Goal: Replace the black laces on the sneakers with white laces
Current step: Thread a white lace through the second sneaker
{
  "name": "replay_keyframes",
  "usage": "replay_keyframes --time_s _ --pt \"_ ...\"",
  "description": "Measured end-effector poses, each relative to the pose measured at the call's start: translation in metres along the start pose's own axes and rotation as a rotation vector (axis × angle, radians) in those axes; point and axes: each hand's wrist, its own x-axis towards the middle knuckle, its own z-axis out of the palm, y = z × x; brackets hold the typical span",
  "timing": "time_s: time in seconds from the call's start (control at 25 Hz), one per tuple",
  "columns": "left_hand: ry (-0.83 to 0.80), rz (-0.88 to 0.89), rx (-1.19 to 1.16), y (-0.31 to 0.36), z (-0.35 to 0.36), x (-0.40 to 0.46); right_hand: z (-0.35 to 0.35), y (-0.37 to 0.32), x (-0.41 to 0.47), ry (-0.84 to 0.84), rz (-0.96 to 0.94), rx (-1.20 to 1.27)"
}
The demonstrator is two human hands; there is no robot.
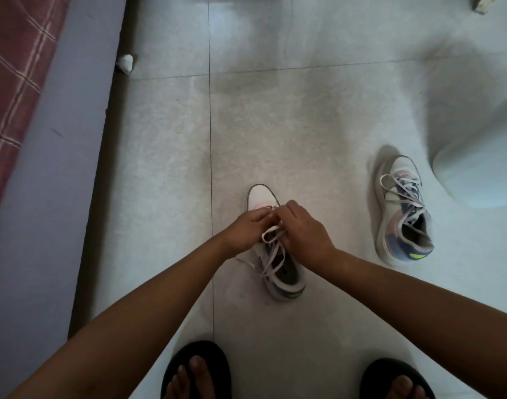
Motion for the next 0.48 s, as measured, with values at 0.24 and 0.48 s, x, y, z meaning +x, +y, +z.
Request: replay_keyframes --time_s 0.24,0.48 --pt "0.031 0.042 0.135 -0.006 -0.004 -0.003 -0.002 0.016 0.001 0.018 0.387 0.474" --pt "0.196 0.062 0.541 -0.008 -0.016 -0.007 -0.006 0.027 -0.002 0.014 0.421 0.488"
